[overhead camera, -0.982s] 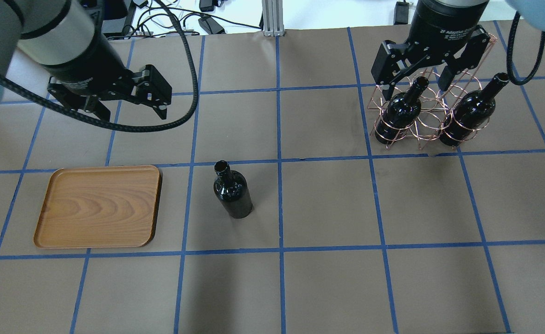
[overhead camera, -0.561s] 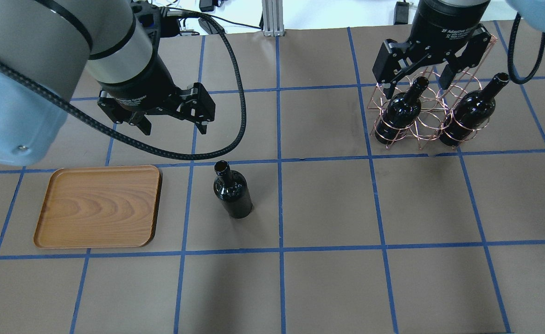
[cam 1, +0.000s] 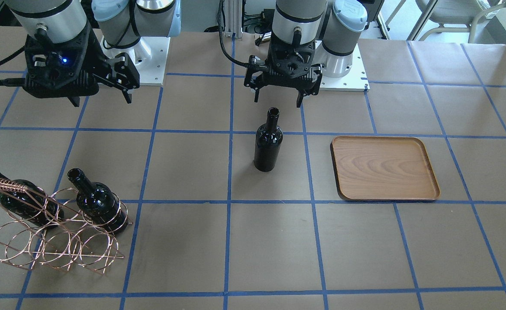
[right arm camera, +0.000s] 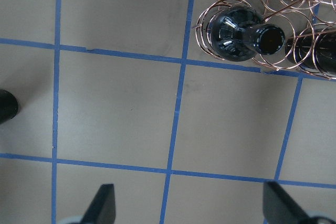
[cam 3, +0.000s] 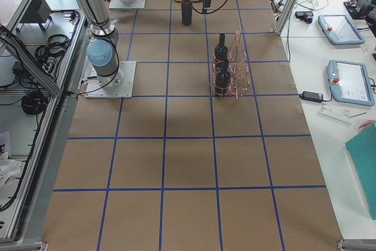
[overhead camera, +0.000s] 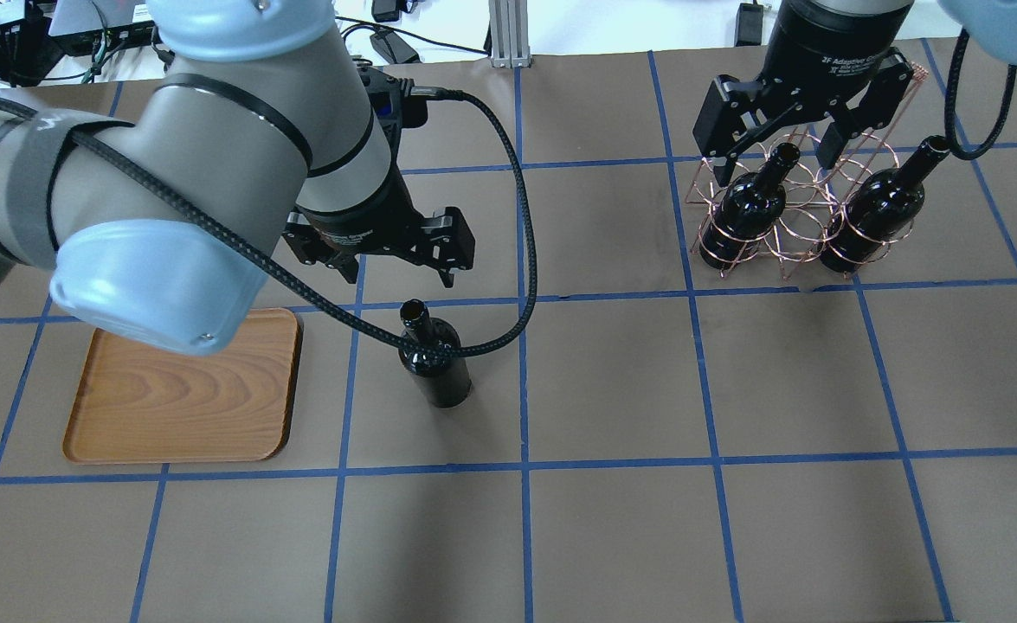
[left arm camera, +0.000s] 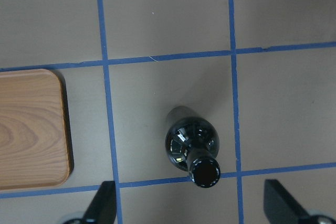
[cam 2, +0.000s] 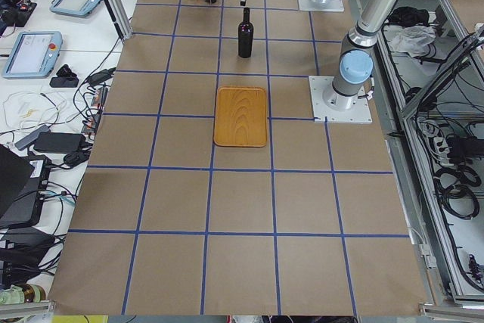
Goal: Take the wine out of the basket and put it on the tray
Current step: 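Move the left gripper over the standing dark bottle, then lower the left gripper and close it on the bottle neck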
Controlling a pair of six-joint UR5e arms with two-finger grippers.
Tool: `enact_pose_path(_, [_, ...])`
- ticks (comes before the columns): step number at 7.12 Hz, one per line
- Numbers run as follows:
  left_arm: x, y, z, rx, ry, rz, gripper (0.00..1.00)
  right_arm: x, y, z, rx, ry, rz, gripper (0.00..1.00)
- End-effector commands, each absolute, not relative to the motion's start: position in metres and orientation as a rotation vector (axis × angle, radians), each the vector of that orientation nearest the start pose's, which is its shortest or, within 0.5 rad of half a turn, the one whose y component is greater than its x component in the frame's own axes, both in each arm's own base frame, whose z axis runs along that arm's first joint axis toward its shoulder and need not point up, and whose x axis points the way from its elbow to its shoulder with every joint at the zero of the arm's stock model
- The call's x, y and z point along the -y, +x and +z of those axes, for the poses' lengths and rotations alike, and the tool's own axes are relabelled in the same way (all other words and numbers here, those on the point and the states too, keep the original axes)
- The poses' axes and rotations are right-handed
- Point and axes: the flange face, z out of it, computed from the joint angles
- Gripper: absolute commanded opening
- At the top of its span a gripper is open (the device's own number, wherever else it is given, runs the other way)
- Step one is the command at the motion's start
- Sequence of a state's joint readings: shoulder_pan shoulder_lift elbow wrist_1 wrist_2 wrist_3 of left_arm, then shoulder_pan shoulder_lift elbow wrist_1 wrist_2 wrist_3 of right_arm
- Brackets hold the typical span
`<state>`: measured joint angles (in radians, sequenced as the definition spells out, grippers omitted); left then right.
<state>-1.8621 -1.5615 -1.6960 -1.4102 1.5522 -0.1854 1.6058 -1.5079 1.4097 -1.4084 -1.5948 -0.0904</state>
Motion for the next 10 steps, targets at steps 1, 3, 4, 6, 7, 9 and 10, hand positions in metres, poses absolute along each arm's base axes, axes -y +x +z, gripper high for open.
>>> enact_pose_path(1, [0.429, -0.275, 0.421, -3.155, 0.187, 0.002, 1.00, 0.505, 0.148, 0.519, -3.155, -0.197, 0.105, 1.00])
enact_pose_path(3, [0.425, -0.275, 0.405, -3.146, 0.203, 0.049, 1.00, 0.505, 0.148, 0.519, -3.155, -0.195, 0.105, 1.00])
enact_pose_path(4, [0.427, -0.275, 0.397, -3.142, 0.200, 0.075, 0.98, 0.505, 0.148, 0.518, -3.158, -0.198, 0.108, 1.00])
enact_pose_path(6, [0.429, -0.275, 0.390, -3.138, 0.199, 0.096, 0.87, 0.506, 0.147, 0.519, -3.158, -0.195, 0.106, 1.00])
enact_pose_path(7, [0.432, -0.276, 0.384, -3.134, 0.199, 0.114, 0.83, 0.506, 0.147, 0.519, -3.162, -0.198, 0.106, 1.00])
enact_pose_path(9, [0.435, -0.277, 0.378, -3.132, 0.199, 0.126, 0.74, 0.506, 0.147, 0.519, -3.160, -0.191, 0.106, 1.00])
enact_pose_path(10, [0.436, -0.277, 0.378, -3.131, 0.199, 0.126, 0.71, 0.506, 0.147, 0.519, -3.160, -0.191, 0.106, 1.00])
